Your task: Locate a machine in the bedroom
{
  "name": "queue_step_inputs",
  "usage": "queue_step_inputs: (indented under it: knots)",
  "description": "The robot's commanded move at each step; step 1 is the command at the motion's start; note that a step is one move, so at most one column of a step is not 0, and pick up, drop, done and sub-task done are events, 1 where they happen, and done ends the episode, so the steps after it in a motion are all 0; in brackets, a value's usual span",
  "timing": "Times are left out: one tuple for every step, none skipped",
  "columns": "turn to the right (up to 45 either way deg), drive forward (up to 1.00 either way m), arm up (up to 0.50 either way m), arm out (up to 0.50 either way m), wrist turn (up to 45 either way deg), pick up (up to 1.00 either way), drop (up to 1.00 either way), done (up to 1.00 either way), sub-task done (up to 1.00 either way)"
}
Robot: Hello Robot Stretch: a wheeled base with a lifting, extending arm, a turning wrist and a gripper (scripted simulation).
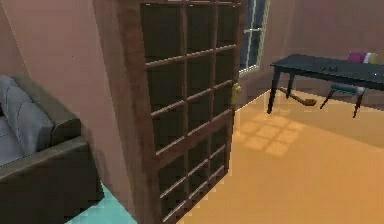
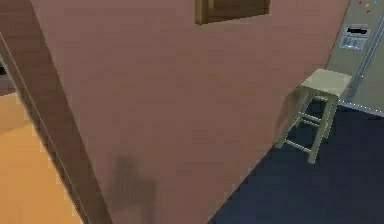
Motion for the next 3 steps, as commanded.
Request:
queue_step_inputs:
  knots:
    - [21.0,0.00,0.00,0.00,0.0,0.00,0.00,0.00,0.00]
    - [0.0,0.45,0.00,0.00,0.0,0.00,0.00,0.00,0.00]
    - [-21.0,0.00,0.00,0.00,0.0,0.00,0.00,0.00,0.00]
